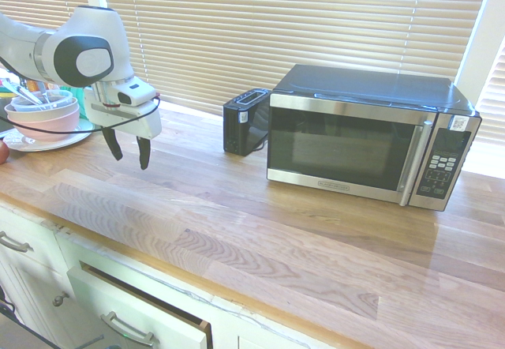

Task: Press the toaster

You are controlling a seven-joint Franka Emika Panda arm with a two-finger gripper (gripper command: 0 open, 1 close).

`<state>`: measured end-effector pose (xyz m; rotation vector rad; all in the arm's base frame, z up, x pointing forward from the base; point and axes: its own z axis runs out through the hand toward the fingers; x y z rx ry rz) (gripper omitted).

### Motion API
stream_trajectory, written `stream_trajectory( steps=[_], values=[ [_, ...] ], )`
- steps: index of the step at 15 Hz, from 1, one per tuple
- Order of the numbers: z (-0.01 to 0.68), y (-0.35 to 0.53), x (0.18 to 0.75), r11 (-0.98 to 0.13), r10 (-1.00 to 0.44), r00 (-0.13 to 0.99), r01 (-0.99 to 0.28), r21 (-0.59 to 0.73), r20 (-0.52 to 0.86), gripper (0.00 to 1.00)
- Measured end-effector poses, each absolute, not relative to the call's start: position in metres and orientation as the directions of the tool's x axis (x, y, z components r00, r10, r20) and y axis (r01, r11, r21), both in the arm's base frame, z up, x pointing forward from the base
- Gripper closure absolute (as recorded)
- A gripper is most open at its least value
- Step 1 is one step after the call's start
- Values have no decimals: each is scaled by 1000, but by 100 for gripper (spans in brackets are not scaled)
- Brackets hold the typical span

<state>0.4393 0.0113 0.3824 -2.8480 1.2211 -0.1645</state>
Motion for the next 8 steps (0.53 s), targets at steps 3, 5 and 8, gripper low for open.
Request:
stream_trajectory(
  steps=[3,5,8],
  values=[
    [401,10,480,-689,-725,672,-708,-158,152,0],
    [412,3,509,-690,-724,656,-693,-208,214,0],
    [434,-6,533,-698,-716,627,-664,-270,307,0]
  ],
)
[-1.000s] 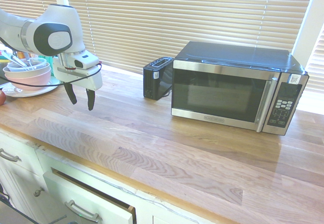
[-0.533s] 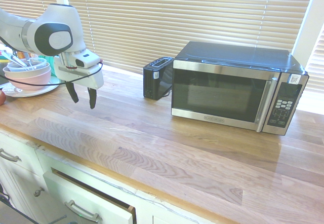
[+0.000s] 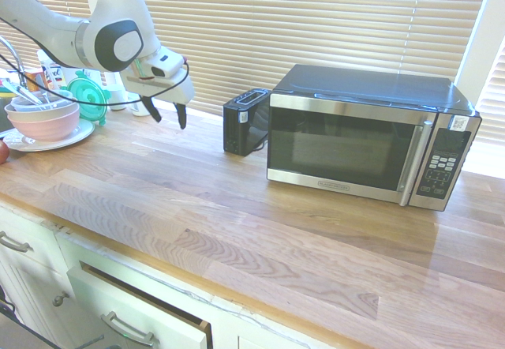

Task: Press the toaster

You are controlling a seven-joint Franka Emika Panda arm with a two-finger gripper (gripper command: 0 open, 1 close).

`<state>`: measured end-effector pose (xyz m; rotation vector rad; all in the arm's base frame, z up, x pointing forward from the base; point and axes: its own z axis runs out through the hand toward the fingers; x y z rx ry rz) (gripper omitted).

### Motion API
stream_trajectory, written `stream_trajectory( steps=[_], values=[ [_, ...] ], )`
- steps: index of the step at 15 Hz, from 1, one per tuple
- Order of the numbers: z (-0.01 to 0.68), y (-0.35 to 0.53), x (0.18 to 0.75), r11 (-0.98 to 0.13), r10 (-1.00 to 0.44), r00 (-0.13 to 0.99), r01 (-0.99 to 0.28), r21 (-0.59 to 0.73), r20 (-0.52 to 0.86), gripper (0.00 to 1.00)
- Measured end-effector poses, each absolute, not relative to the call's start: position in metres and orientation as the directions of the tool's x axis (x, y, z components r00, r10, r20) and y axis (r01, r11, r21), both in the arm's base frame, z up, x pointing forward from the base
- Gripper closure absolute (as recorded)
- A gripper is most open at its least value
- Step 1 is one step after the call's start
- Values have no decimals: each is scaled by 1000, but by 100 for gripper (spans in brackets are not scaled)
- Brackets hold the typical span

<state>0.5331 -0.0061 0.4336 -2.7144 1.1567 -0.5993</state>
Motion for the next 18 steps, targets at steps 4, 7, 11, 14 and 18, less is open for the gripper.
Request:
stream_trajectory(
  steps=[4,7,11,14,18],
  values=[
    [455,-20,543,-687,-721,548,-645,-334,424,0],
    [466,-34,554,-671,-731,498,-649,-359,466,0],
    [475,-50,574,-652,-744,458,-658,-378,486,0],
    [473,-60,590,-648,-746,458,-667,-367,484,0],
    [470,-81,599,-640,-753,462,-679,-359,469,0]
  ],
)
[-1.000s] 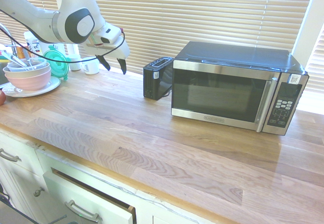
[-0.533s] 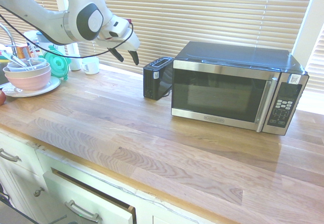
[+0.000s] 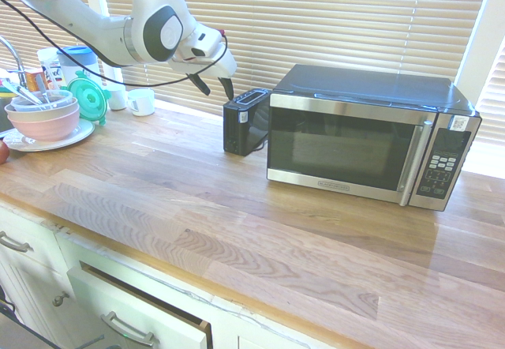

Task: Press the toaster

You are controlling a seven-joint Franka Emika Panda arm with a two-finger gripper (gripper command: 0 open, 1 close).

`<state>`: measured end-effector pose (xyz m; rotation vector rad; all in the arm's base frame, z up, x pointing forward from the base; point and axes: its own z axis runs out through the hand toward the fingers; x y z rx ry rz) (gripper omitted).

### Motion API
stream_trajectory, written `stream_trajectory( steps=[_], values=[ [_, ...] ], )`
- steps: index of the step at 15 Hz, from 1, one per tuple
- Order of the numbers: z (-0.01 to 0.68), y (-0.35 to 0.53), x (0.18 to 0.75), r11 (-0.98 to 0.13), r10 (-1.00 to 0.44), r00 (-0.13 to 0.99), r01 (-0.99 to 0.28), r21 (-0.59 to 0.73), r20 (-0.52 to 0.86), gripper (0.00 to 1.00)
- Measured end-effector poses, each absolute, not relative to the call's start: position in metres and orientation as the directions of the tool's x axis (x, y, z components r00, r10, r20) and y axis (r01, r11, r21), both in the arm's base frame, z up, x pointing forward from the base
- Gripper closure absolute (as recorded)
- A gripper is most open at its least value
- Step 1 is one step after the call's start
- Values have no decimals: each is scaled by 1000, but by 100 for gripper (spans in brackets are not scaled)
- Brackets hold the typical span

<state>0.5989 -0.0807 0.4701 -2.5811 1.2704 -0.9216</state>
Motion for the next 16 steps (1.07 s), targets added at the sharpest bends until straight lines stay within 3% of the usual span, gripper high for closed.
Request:
stream_trajectory(
  steps=[7,8,16],
  values=[
    [474,-104,599,-645,-750,476,-678,-351,458,0],
    [473,-105,599,-648,-748,481,-678,-347,458,100],
    [464,-104,603,-667,-733,515,-673,-319,444,100]
  ],
)
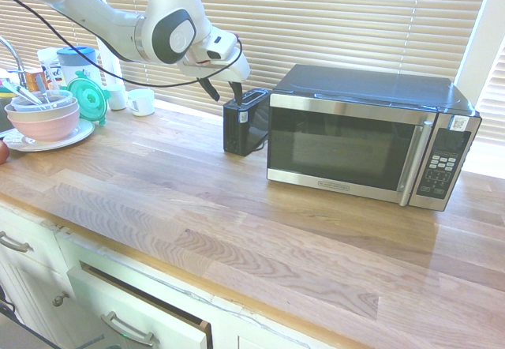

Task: Press the toaster

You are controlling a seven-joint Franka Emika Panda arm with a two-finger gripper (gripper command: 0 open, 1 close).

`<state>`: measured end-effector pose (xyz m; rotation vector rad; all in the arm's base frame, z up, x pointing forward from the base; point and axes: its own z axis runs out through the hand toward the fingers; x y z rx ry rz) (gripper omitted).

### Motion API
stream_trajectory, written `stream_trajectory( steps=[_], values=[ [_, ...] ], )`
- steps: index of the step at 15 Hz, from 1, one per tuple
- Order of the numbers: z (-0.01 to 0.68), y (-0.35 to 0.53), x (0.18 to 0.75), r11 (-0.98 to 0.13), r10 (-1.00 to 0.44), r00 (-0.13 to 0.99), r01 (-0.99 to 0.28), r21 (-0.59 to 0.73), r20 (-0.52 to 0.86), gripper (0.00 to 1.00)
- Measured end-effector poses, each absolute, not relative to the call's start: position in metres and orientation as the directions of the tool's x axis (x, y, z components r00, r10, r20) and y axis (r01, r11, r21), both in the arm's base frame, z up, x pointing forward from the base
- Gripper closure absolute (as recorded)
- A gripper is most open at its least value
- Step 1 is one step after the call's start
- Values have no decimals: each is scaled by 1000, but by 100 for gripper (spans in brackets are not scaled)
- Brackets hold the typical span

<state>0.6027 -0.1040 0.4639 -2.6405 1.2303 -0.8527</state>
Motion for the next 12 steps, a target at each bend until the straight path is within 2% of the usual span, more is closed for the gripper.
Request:
stream_trajectory(
  steps=[12],
  values=[
    [461,-104,615,-664,-736,527,-682,-305,425,100]
  ],
)
